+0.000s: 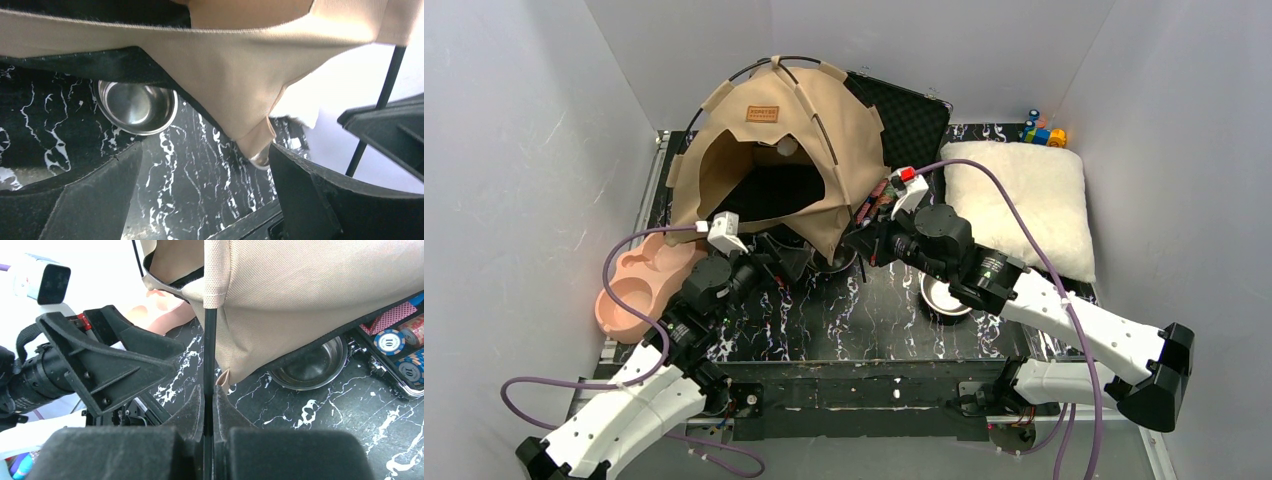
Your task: Set up the pet tent
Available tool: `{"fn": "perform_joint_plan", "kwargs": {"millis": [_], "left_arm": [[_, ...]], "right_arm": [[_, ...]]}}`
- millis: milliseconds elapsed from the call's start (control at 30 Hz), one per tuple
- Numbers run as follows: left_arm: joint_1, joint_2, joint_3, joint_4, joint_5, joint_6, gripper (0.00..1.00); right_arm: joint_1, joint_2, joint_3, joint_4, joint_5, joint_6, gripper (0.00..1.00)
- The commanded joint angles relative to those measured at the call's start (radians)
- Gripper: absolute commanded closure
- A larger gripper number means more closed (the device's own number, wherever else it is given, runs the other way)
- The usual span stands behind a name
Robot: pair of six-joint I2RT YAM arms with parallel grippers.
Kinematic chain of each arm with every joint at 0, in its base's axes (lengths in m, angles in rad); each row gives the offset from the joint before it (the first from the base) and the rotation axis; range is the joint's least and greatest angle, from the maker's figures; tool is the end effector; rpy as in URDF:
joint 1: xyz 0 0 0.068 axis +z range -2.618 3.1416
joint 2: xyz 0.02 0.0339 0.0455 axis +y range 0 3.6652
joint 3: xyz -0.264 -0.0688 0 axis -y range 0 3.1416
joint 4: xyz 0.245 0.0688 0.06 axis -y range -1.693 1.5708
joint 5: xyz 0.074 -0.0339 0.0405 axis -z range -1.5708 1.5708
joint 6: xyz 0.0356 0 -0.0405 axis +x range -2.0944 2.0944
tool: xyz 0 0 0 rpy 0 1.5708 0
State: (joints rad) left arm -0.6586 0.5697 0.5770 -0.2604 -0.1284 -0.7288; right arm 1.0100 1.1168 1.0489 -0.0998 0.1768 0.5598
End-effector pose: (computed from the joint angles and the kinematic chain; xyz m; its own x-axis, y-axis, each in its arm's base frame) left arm 0.1199 -0.0870 0.2903 -0.4867 -0.4586 -0.7436 0.2478 0.7438 -0.6208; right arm 0.1437 0.2171 0.3758 -0.4689 0.2362 -0.8511 -0.5811 0.6431 0.4987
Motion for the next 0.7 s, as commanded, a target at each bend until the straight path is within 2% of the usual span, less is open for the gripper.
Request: {"fn": "perform_joint_plan", "kwargs": {"millis": [0,300,467,667], "left_arm": [[0.004,0.032,-0.002,0.093,-0.056,-0.092,0.02],[0.017,0.118,-0.016,0.207,-0.012,-0.147,0.03],[0.033,0.150,-0.048,0.289,-0.019,-0.196,0.16],[0.047,0.180,-0.083,0.411,-0.011,-0.219,0.25]], "right_arm": [[0.001,-0.045,-0.003,0.126,0.007,0.021,0.99],[0.001,-0.038,0.002,0.130,-0.006,0.022,0.99],[0.001,-0.035,0.002,0.133,-0.020,0.026,0.99],[0.001,-0.028,0.000,0.139,-0.029,0.030,0.99]]}}
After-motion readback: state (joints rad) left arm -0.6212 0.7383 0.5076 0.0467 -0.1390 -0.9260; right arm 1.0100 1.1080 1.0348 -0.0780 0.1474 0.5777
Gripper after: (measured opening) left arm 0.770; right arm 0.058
